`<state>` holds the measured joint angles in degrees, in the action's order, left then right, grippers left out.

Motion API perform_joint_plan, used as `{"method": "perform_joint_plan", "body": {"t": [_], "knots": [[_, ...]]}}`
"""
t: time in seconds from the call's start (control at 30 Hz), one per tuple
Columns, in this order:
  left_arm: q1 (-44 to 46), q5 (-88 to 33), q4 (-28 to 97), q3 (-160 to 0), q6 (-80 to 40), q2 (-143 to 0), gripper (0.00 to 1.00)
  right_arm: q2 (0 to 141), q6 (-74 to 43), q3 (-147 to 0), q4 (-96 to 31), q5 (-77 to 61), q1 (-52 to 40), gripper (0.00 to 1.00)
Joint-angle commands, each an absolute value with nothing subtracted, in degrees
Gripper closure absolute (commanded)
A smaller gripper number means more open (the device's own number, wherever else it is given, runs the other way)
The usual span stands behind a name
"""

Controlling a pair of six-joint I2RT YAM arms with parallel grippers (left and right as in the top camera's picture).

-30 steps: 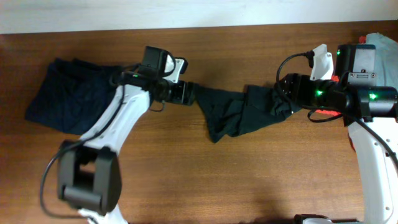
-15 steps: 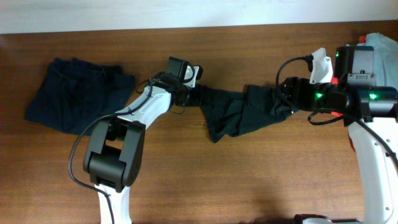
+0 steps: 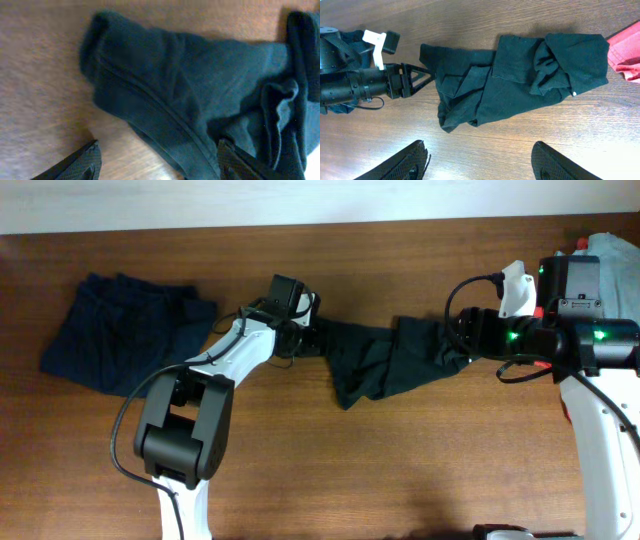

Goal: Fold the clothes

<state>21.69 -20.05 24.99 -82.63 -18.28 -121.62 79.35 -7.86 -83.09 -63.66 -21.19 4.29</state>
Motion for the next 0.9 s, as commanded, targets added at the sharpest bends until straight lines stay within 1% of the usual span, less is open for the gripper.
{"method": "perform_joint_plan", "body": {"t": [0.0, 0.07, 0.1, 0.17, 0.33, 0.43, 0.47, 0.57, 0.63, 0.67, 0.7, 0.73, 0.87], "knots": [[21.78, -17.74, 22.98, -82.87, -18.41, -121.93, 0.26, 79.61, -7.27, -83.46, -63.64, -20.25, 4.14, 0.28], [21.87, -17.72, 21.58, -82.87, -18.41, -121.93, 0.28, 79.68, -7.27, -83.46, -63.66, -20.25, 4.14, 0.28], [21.91, -17.74, 20.8, -82.87, -18.41, -121.93, 0.33, 79.68, -7.27, -83.46, -63.66, -20.25, 4.14, 0.28], [22.09, -17.72, 19.42, -82.87, -18.39, -121.93, 0.4, 79.77, -7.29, -83.46, -63.68, -20.25, 4.14, 0.28], [22.13, -17.52, 18.48, -82.87, -18.37, -122.26, 0.42, 79.79, -7.29, -83.46, -63.72, -20.27, 4.14, 0.28], [22.13, -17.54, 17.96, -82.87, -18.39, -122.93, 0.5, 79.79, -7.29, -83.46, -63.75, -20.27, 4.14, 0.28], [22.13, -17.54, 17.76, -82.87, -18.39, -123.28, 0.55, 79.79, -7.29, -83.46, -63.77, -20.27, 4.14, 0.28], [22.13, -17.74, 17.15, -82.87, -18.39, -124.31, 0.58, 79.79, -7.29, -83.46, -64.18, -20.29, 4.14, 0.28], [22.13, -17.76, 17.17, -82.87, -18.39, -124.97, 0.62, 79.79, -7.29, -83.46, -64.45, -20.27, 4.14, 0.29], [22.13, -17.74, 17.17, -82.87, -18.37, -125.38, 0.66, 79.79, -7.29, -83.46, -64.55, -20.27, 4.14, 0.29], [22.13, -17.74, 17.26, -82.87, -18.33, -125.58, 0.73, 79.79, -7.29, -83.46, -64.58, -20.27, 4.14, 0.29], [21.96, -17.78, 17.45, -82.87, -17.06, -125.67, 0.99, 79.79, -7.29, -83.46, -64.71, -20.29, 4.14, 0.29], [20.58, -17.74, 21.5, -84.68, -16.19, -124.38, 0.99, 79.79, -7.27, -83.46, -65.23, -20.27, 4.14, 0.29]]}}
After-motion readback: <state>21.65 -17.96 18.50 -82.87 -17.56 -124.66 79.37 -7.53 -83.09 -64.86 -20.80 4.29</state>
